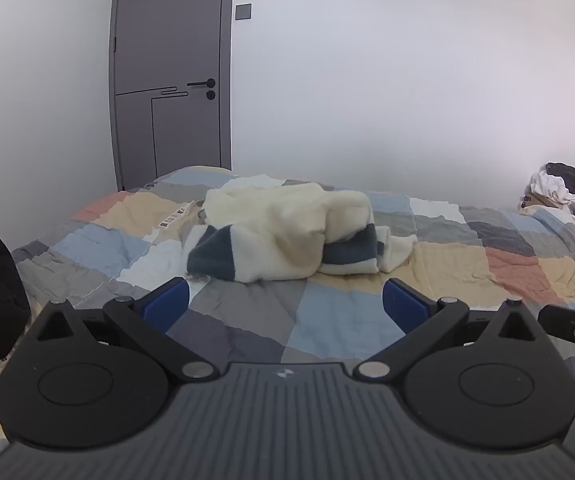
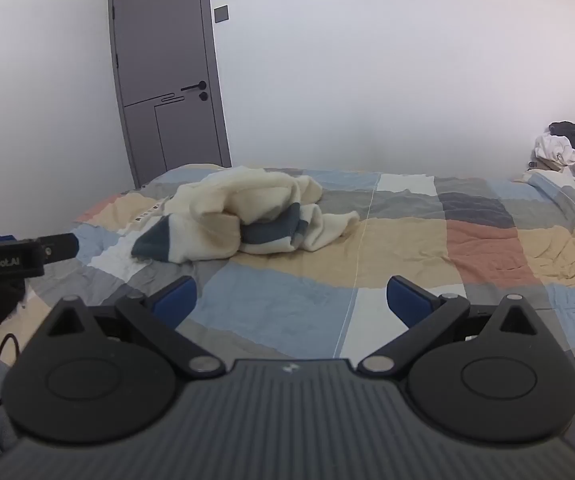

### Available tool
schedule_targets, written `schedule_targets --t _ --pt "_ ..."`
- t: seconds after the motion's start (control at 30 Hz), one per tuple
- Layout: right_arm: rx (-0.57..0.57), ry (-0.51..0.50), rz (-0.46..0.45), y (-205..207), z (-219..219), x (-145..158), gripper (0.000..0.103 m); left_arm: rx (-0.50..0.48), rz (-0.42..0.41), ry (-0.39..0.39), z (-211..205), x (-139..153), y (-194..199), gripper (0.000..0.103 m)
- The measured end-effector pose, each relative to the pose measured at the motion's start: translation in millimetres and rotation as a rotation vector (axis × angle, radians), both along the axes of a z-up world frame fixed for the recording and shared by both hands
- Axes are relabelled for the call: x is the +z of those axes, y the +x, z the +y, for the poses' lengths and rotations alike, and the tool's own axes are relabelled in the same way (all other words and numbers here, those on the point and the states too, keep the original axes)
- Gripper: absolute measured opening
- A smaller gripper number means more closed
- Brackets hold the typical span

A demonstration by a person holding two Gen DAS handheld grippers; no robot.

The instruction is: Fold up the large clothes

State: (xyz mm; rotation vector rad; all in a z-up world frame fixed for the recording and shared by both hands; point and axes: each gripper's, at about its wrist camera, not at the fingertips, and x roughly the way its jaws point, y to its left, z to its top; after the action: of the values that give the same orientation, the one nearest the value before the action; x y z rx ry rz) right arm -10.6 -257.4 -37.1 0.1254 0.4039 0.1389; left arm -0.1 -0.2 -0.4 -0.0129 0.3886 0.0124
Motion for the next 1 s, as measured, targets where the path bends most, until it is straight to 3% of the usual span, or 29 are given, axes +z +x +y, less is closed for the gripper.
schedule_targets --t 0.37,1.0 --pt "-0.009 -0.003 -0.005 3.8 -3.5 0.7 0.103 -0.014 0.039 -0.007 4.0 2.4 4.2 0.103" --pt "-0.024 -0.02 0.004 2.7 -5.0 0.0 0.103 -0.009 0.023 0.005 -1.0 2.1 7.7 0.103"
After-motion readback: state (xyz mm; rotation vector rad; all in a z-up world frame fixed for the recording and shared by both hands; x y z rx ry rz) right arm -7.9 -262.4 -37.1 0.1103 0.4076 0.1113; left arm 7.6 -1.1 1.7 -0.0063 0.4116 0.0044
